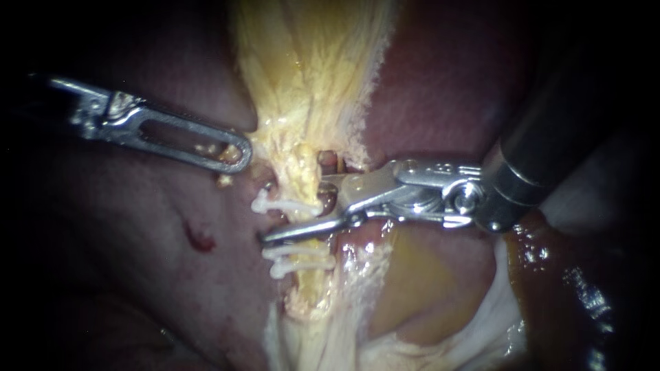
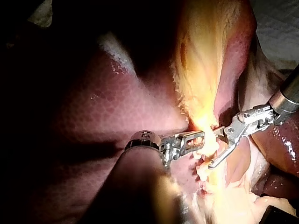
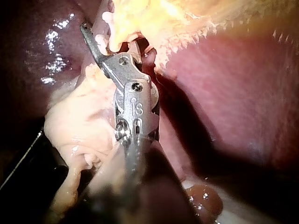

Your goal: Going back third clip left tube

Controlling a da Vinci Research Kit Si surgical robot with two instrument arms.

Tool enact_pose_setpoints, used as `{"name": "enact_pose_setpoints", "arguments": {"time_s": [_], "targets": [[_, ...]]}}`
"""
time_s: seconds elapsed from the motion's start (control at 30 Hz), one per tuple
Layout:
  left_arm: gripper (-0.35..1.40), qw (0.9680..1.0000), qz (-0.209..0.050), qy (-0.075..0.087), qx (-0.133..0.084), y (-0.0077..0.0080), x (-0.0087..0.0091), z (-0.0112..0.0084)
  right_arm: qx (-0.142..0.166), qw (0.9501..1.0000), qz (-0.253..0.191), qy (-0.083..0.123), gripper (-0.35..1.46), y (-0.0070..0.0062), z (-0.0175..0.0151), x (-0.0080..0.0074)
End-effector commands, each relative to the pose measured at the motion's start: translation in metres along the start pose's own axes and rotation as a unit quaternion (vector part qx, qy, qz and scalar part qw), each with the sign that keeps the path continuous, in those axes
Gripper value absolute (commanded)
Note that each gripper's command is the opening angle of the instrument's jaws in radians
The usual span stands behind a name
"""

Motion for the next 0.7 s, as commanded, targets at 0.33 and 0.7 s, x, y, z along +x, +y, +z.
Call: {"name": "enact_pose_setpoints", "arguments": {"time_s": [0.33, 0.7], "targets": [[-0.35, 1.0000, 0.000, 0.000, 0.000, 0.0001, 0.0001, -0.0001, 0.000, 0.9992, -0.040, -0.003, 0.50, -0.0016, -0.0045, -0.0003], [-0.35, 1.0000, 0.000, 0.000, 0.001, 0.0001, 0.0001, -0.0001, -0.014, 0.9961, -0.087, -0.009, 0.50, -0.0050, -0.0130, 0.0011]]}}
